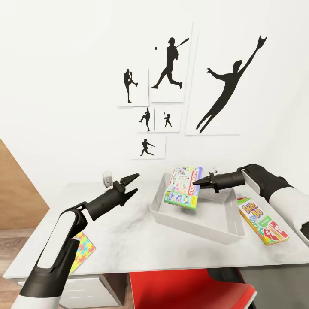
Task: Put all the toys in the child's room - the three board games (two on the bed and one on the table), the two jigsaw puzzles on the table, and the tennis ball on the table - inside the toy box on the table in the child's room.
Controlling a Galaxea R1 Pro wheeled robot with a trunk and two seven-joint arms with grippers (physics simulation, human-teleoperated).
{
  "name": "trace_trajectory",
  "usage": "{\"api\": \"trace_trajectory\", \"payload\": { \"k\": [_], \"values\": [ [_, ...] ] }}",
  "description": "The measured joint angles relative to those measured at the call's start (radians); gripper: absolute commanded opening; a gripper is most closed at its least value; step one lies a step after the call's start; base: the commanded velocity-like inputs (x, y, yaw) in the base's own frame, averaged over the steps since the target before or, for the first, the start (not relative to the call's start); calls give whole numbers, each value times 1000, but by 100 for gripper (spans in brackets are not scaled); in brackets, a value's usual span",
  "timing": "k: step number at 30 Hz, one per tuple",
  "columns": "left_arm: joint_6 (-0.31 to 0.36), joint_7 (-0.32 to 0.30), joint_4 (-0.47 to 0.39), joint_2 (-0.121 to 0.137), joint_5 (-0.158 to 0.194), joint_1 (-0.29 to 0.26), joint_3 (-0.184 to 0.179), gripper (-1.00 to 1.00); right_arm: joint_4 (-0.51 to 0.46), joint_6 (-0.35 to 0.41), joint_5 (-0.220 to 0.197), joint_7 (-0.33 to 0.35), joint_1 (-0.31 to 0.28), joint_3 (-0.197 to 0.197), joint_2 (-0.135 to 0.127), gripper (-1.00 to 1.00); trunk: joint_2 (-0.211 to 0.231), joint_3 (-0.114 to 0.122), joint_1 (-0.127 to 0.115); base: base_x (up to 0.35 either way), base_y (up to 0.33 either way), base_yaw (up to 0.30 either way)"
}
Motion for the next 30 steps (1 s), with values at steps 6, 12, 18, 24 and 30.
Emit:
{"api": "trace_trajectory", "payload": {
  "k": [6,12,18,24,30],
  "values": [
    [2,6,0,4,25,4,5,100,1,0,4,0,0,0,10,-100,0,-2,0,0,0,0],
    [2,10,0,6,34,5,7,100,10,0,5,-15,0,-2,45,-100,0,-9,0,0,0,0],
    [2,14,1,6,35,5,4,100,13,0,5,-23,0,-3,55,-100,0,-17,0,0,0,0],
    [2,18,2,4,36,3,2,100,13,0,5,-24,0,-3,57,-100,0,-20,0,0,0,0],
    [2,22,2,4,36,3,0,100,14,0,5,-24,-5,-7,51,-100,0,-21,0,0,0,0]
  ]
}}
